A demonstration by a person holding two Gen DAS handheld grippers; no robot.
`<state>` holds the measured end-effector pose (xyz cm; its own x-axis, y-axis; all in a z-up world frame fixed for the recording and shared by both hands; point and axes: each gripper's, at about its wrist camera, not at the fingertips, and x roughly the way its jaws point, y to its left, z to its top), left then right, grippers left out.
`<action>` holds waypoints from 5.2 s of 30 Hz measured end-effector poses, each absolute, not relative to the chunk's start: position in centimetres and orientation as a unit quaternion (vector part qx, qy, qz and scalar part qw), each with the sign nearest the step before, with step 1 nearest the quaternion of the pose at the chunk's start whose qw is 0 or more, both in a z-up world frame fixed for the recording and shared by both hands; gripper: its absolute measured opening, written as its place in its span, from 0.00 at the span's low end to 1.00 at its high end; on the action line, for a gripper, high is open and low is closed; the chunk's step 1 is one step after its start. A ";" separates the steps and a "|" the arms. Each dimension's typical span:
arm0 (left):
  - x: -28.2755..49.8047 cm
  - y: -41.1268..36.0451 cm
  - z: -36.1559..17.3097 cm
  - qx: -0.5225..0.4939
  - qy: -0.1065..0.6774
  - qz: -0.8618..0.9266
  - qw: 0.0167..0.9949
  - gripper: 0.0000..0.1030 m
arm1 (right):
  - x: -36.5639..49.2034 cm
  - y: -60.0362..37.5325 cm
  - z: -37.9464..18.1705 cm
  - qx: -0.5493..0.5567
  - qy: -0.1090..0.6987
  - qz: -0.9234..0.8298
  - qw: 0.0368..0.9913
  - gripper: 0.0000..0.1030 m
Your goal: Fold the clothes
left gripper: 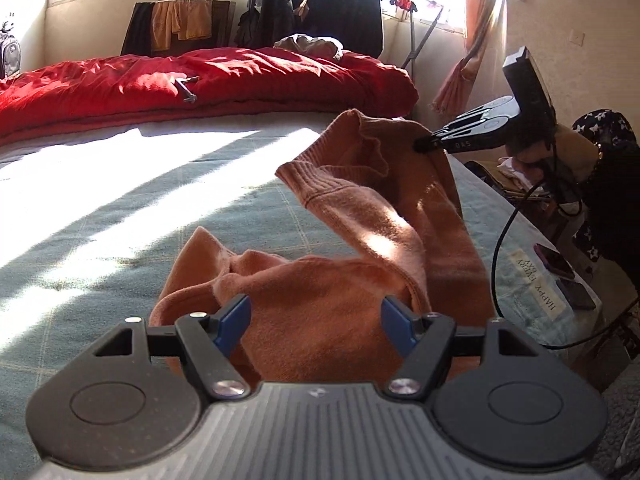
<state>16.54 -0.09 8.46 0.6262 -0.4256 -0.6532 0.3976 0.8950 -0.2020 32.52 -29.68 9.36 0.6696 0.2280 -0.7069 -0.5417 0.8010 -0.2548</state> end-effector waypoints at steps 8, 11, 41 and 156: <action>17.9 -6.4 7.3 0.010 0.383 -0.313 0.869 0.71 | 30.6 -30.4 9.5 -0.224 0.335 0.213 0.890 0.05; 17.9 -7.6 6.5 0.030 0.381 -0.296 0.876 0.62 | 30.0 -30.8 9.5 -0.221 0.328 0.216 0.893 0.05; 20.0 -2.8 9.7 0.078 0.344 -0.172 0.920 0.03 | 31.6 -33.7 0.1 0.082 0.452 0.383 0.802 0.05; 27.9 18.4 -1.7 -0.201 0.363 -0.146 0.898 0.42 | 23.2 -19.5 1.0 -0.052 0.463 0.163 0.870 1.00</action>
